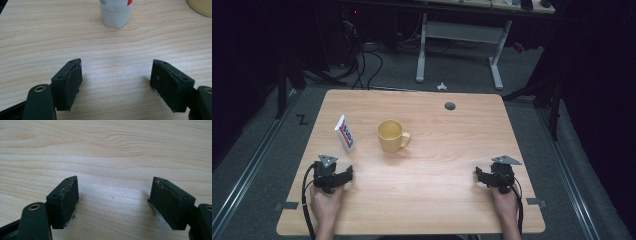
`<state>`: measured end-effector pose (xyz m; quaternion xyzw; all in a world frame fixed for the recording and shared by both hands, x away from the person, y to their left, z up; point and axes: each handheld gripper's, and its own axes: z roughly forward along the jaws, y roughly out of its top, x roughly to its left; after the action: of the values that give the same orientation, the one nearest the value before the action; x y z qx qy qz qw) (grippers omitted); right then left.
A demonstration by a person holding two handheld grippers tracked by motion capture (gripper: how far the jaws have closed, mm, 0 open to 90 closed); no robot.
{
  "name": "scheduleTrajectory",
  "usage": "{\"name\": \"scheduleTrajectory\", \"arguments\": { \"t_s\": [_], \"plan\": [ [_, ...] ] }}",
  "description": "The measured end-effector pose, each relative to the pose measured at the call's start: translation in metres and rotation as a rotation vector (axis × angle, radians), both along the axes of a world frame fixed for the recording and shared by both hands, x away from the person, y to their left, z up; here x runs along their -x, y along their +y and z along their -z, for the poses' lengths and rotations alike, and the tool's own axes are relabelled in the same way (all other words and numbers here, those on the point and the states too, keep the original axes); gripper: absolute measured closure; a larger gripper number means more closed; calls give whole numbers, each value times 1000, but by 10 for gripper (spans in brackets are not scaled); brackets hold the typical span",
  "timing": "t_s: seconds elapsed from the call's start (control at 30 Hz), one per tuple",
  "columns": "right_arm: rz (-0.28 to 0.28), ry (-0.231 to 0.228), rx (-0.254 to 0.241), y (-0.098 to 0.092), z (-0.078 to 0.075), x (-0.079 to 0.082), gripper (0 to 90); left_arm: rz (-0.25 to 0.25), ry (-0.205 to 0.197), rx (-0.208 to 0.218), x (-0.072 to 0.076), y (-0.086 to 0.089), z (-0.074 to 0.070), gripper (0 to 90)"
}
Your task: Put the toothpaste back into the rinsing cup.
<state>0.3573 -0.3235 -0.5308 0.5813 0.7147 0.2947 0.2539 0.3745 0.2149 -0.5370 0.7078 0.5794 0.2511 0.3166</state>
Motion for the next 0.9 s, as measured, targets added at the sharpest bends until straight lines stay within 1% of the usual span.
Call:
{"name": "scheduleTrajectory", "arguments": {
  "t_s": [0.9],
  "plan": [
    [0, -1, 1, 0, 0, 0, 232, 13, 0, 1, 1, -1, 0, 250]
  ]
}}
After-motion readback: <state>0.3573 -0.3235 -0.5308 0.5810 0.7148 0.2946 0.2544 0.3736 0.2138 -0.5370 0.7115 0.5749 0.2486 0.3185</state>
